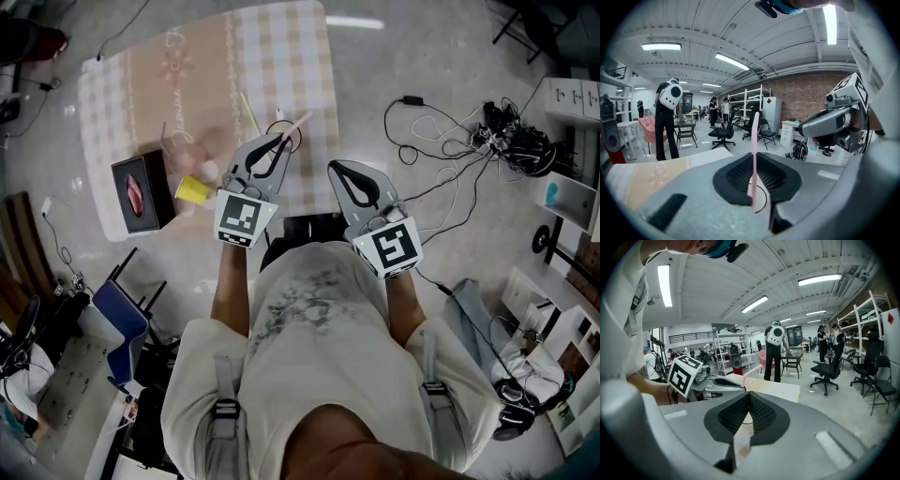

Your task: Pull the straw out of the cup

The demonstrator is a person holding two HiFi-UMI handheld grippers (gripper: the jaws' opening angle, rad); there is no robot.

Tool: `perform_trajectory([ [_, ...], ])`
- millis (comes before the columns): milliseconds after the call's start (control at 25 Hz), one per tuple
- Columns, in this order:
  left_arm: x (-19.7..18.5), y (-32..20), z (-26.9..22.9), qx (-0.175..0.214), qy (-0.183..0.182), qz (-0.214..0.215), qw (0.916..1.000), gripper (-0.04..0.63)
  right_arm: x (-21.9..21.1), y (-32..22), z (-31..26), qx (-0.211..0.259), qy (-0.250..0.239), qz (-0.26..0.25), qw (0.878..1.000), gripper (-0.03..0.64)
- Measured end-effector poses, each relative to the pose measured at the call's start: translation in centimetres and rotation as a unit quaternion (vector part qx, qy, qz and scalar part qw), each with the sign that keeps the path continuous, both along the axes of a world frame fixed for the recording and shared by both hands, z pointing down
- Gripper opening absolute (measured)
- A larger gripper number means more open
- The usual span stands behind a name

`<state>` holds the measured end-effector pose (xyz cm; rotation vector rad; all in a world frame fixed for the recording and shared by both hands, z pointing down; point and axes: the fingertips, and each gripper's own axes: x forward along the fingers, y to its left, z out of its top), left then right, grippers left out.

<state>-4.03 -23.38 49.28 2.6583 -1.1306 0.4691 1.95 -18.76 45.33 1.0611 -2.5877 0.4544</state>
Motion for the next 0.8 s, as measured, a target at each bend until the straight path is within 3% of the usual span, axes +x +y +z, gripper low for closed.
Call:
perform_trajectory([
  [640,-1.9,1.7,-3.0,0.025,0.025,-0.006,0.9993,0.028,-2.5,1.4,-1.4,0.020,0.002,-0.011,1.000,0.009],
  [800,-2.2,2.3,-4.0,0.051,0.031,-0.003,0.9982,0.028,-3.1,2.0,-1.7,0.026,0.004,-0.017,1.000,0.009],
])
